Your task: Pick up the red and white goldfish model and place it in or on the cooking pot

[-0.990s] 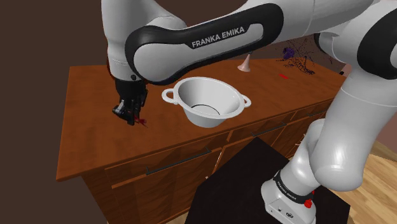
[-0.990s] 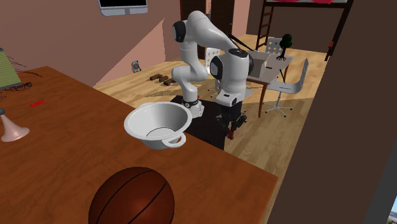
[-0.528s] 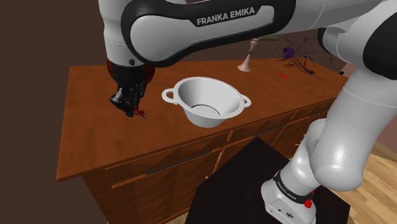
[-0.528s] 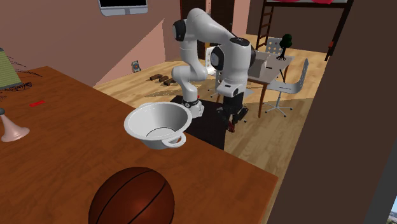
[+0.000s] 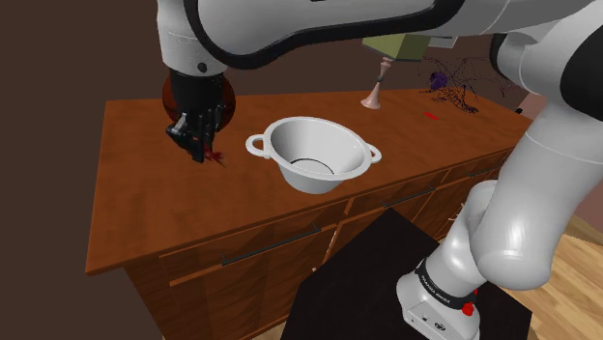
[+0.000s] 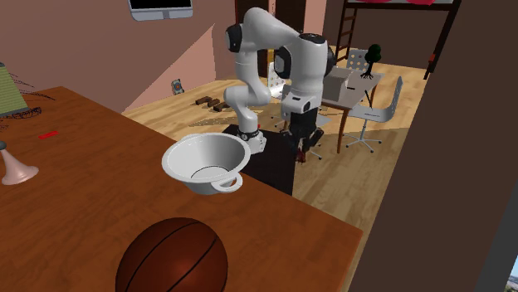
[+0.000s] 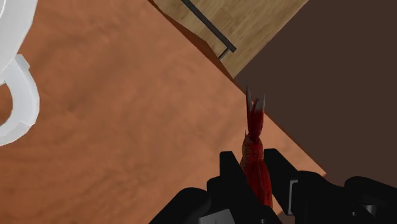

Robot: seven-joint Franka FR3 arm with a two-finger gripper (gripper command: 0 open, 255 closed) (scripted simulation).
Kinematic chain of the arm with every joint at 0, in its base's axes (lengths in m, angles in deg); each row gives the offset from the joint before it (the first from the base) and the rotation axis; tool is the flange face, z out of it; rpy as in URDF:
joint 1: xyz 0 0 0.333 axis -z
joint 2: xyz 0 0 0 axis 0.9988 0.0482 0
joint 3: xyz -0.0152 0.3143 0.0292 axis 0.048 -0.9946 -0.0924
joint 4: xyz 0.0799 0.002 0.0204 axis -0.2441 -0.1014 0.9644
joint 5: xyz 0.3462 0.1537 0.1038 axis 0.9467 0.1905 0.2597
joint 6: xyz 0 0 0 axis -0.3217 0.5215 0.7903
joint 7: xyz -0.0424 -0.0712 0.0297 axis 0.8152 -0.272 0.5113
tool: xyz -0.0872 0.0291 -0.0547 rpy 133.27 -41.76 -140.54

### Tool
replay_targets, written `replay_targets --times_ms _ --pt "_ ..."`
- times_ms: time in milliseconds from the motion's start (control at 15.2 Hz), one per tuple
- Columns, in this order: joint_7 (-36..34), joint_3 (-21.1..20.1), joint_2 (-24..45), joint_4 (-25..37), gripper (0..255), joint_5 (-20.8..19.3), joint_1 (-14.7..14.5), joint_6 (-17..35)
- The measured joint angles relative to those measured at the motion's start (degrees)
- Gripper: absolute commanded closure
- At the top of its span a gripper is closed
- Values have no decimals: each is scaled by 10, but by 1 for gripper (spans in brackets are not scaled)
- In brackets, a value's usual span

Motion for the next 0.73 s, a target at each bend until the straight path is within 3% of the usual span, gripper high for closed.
replay_targets --times_ms 726 --pt "153 69 -147 -167 255 55 70 30"
